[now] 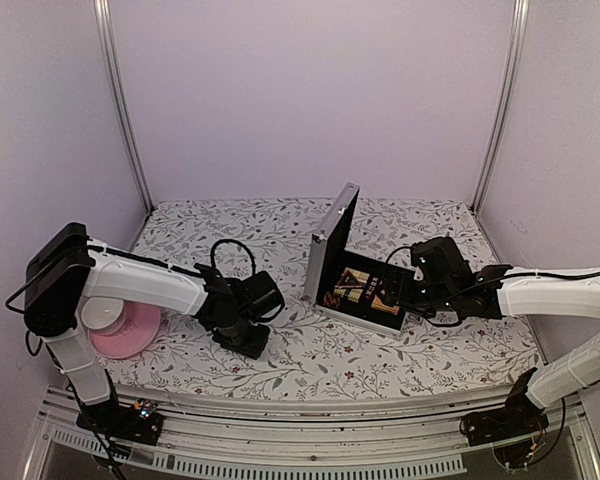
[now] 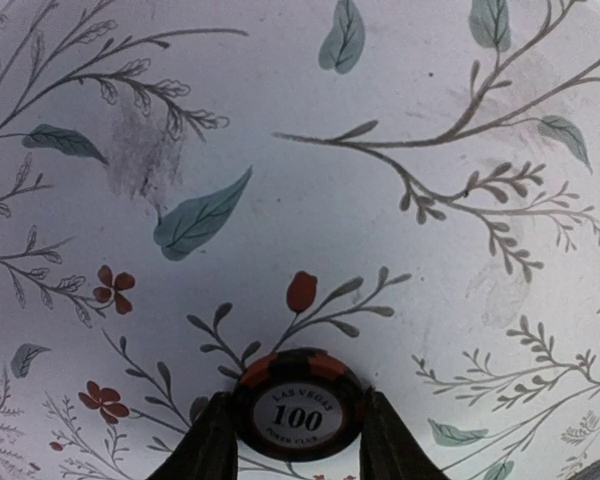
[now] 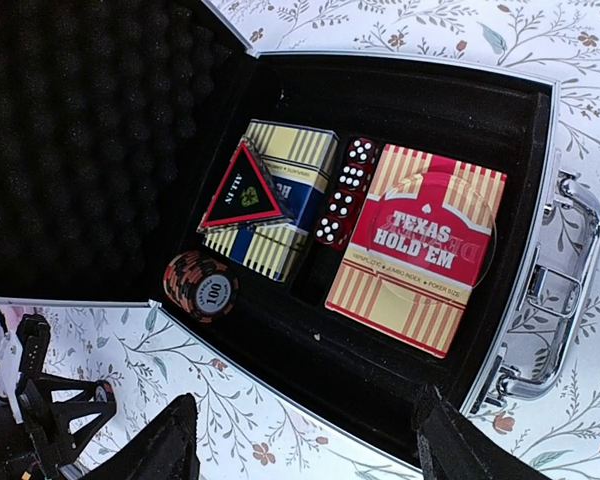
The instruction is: Pack up texas hold em set
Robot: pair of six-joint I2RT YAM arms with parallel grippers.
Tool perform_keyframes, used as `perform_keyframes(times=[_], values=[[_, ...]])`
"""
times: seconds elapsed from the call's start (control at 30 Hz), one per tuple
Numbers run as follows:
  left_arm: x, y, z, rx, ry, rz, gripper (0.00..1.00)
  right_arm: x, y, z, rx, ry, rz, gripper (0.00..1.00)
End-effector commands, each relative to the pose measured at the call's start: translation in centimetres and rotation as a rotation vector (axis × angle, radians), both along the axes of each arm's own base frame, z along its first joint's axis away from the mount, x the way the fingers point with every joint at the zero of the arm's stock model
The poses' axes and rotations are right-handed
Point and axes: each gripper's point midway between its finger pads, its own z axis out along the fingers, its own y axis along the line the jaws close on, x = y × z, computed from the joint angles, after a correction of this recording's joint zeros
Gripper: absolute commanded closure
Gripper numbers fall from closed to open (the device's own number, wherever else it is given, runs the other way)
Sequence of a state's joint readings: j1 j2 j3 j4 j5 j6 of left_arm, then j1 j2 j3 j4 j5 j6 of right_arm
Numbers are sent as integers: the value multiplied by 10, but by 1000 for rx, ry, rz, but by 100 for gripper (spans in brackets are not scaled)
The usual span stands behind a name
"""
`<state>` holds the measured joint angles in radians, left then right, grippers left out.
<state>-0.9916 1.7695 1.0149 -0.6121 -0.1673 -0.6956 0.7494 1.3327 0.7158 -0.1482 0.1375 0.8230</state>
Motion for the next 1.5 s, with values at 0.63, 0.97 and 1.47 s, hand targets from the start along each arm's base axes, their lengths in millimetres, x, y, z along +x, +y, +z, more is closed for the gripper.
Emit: perform_keyframes(times=[0.63,0.97,1.47], values=[[-5,-53,51,-215,-69,-172,80,-30,39,15,284,100,154,26],[-21,-119,90,-373,-154,-375,81,-66,96,12,519,264,395,28],[-33,-152,105,-450,-182,-476,82,-94,137,3,631,391,555,39]])
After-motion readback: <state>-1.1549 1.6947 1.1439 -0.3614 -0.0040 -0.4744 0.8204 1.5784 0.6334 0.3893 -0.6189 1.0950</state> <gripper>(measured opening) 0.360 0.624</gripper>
